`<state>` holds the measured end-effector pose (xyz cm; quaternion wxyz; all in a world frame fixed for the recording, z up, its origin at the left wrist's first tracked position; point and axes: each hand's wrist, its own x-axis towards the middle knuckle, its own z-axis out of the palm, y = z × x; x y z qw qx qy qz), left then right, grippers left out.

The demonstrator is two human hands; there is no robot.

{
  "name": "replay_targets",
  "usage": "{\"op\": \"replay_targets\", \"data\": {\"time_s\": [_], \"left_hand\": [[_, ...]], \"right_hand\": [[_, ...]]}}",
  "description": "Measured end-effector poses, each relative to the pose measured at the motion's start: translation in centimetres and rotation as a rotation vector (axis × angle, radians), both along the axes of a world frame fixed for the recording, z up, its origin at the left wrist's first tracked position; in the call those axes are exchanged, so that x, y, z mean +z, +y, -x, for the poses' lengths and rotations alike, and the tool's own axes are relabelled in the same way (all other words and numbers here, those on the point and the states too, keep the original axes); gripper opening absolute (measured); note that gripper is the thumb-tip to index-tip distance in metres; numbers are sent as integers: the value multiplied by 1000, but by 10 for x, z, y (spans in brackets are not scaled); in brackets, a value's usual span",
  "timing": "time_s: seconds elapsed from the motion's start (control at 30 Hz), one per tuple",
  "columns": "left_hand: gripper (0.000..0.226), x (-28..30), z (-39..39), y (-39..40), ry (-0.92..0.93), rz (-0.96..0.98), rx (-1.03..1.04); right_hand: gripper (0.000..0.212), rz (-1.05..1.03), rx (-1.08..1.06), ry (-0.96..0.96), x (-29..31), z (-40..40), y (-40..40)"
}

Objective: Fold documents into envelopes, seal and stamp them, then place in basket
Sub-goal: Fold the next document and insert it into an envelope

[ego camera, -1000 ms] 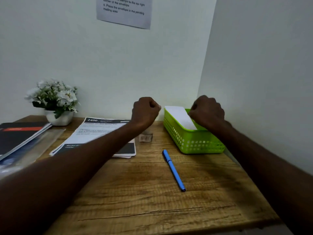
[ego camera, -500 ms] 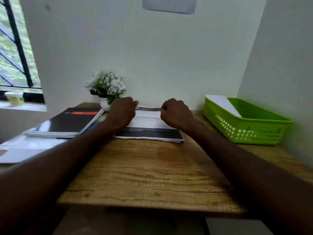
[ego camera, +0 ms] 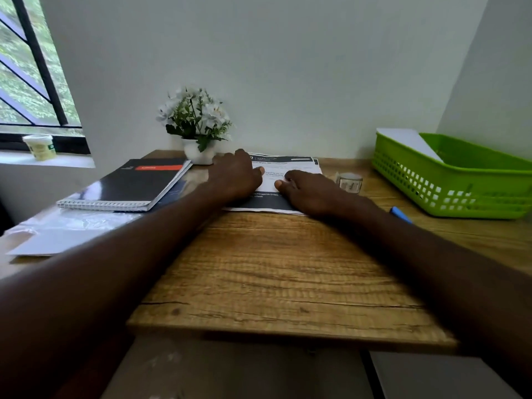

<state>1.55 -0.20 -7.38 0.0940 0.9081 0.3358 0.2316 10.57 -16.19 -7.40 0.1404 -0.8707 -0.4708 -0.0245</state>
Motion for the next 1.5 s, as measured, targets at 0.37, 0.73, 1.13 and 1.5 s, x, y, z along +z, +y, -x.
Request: {"op": "replay_targets", "data": {"time_s": [0.37,0.73,1.13,1.5], "left_hand": [[26,24,14,-1,-495,651,-25],[36,32,23,7,-550,924,14],[11,48,33,-9,-737,920,-188],[28,57,42,14,-909,754,-414]], "right_hand": [[62,72,-17,-23,-1,2,3],[62,59,7,-10,-2,0,0],[59,-166,55,-60,6,6,-7],[70,-1068,-185,333,46,-22,-16]]}}
